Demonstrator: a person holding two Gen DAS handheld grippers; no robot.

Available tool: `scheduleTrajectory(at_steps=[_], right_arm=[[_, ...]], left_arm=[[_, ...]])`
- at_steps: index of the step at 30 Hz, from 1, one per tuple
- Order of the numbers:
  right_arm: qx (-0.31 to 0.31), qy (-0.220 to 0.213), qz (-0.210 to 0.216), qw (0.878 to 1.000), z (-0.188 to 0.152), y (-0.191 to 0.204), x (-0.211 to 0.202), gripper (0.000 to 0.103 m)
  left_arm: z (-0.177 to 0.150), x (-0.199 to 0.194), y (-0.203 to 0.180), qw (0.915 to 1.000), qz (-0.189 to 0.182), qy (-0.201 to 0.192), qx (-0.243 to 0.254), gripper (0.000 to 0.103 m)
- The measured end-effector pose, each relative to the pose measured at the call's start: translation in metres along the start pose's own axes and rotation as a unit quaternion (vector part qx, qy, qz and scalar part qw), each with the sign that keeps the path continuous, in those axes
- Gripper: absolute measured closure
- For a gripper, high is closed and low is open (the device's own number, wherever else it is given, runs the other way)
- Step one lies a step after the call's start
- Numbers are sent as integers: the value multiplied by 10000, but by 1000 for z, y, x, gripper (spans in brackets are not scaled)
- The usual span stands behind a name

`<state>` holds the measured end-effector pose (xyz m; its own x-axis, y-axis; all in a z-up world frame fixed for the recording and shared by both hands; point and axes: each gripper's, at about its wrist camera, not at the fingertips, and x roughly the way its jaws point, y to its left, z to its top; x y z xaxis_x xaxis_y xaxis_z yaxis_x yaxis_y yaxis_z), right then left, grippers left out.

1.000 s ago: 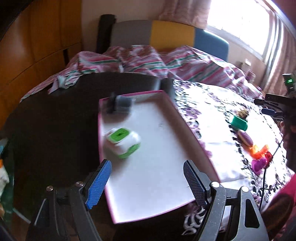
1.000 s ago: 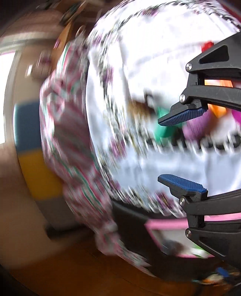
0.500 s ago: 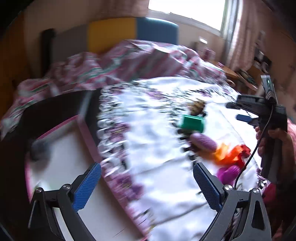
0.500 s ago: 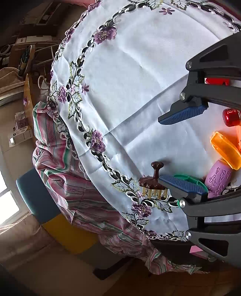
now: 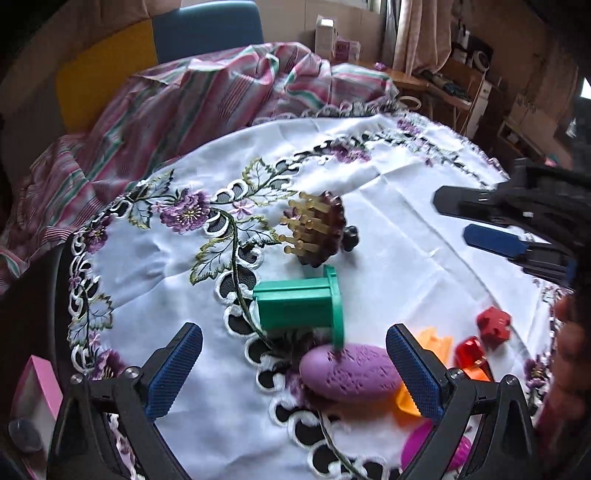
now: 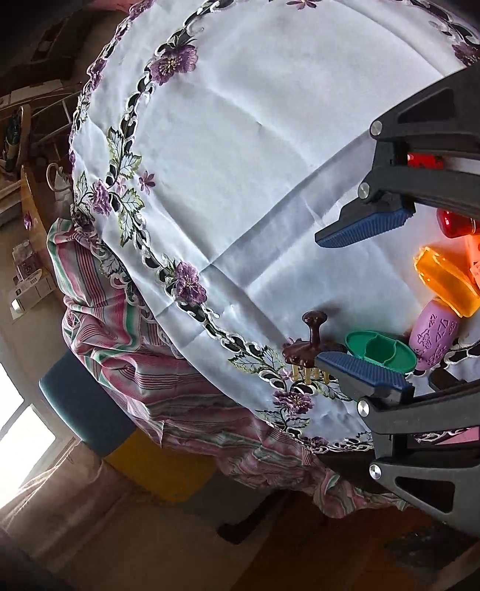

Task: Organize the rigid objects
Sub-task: 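Return both grippers to the cloth and grasp the green spool with the left gripper, then lift the green spool with the left gripper while the right gripper grasps the brown brush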

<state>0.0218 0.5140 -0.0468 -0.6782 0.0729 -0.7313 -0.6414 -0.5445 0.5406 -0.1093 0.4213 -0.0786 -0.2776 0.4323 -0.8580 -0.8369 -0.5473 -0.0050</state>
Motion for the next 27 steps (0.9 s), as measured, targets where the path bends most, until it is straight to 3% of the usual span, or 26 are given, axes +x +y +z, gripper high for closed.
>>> scheduleTrajectory(at_steps=[6,8,9,10,14,18,22,27], right_arm=[[-45,41,50,10000,-2,3,1,43],[-47,39,23,10000,-2,3,2,43],[-50,58,7,10000,-2,3,2,42],[-52,78,-12,10000,-2,3,4,42],[-140,71,-91,9998,-3,4,5,42],[-239,94,-122,9996,-4,6,6,42],[-442,189,-167,9987,-7,12,10,43],[-984,284,-298,9943,-15,29,16,43]], left_arm=[[16,29,15,9989,-134,275,-341,5],[18,38,18,9976,-289,413,-481,19],[18,42,18,9970,-318,486,-519,40],[17,47,19,9958,-371,627,-546,47],[9,28,16,9971,-481,315,-497,48],[-4,-5,32,9962,-363,-48,-797,48],[-32,-47,45,9947,-188,-422,-923,48],[-77,-81,55,9909,-184,-576,-1205,48]])
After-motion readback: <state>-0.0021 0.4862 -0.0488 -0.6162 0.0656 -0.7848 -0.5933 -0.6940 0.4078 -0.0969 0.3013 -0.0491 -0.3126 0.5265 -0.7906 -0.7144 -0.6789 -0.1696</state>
